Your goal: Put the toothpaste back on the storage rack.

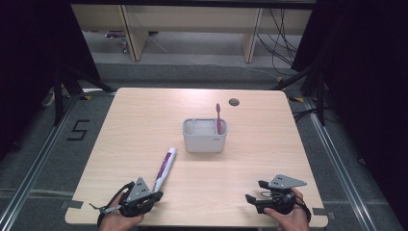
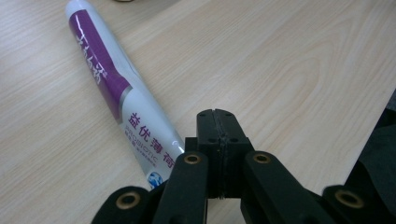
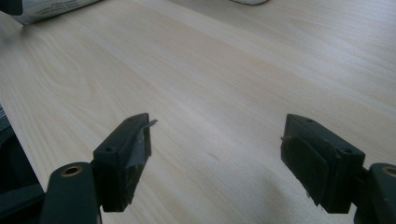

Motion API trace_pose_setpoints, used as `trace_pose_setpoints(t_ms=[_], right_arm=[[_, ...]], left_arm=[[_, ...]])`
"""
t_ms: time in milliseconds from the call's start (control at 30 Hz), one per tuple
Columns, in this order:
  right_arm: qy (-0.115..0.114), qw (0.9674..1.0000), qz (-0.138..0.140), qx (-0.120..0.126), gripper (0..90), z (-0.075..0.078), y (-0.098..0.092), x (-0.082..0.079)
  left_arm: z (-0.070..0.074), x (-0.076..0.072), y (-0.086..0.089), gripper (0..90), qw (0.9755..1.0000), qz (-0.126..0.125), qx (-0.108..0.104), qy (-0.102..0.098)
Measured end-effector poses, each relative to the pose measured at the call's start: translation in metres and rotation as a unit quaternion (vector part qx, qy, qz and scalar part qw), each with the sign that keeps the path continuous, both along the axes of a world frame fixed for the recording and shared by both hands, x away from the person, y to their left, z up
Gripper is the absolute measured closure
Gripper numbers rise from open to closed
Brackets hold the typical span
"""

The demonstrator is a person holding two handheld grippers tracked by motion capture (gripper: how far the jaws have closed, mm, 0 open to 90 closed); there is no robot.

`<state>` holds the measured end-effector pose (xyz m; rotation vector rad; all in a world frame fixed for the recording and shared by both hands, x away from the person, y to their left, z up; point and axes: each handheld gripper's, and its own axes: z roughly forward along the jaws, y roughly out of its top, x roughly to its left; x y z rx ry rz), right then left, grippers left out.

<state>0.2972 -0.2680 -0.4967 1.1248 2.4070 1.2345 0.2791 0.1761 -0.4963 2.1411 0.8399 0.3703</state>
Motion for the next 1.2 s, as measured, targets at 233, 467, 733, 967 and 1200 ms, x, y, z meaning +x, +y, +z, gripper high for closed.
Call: trace_pose_setpoints(t_ms=[233, 467, 733, 967, 1200], right_arm=[[0.002, 1.0, -0.001, 0.0, 25.2, 0.0, 0.0, 0.0], [-0.001, 1.0, -0.002, -0.003, 25.2, 0.0, 0.001, -0.001], [-0.003, 1.0, -0.001, -0.004, 25.2, 0.0, 0.001, 0.0], [-0.003, 1.0, 0.0, -0.005, 25.3, 0.0, 0.001, 0.0], [-0.003, 1.0, 0.0, -0.004, 25.3, 0.0, 0.001, 0.0]], left_arm=[[0.0, 0.005, 0.012, 89.0, 0.9998, 0.011, 0.014, 0.002], [-0.002, 0.009, 0.019, 88.9, 0.9994, 0.032, 0.016, 0.004], [-0.003, 0.016, 0.031, 89.0, 0.9987, 0.046, 0.02, 0.006], [-0.004, 0.021, 0.039, 89.3, 0.9979, 0.062, 0.019, 0.007], [-0.004, 0.03, 0.047, 89.3, 0.9969, 0.075, 0.022, 0.009]])
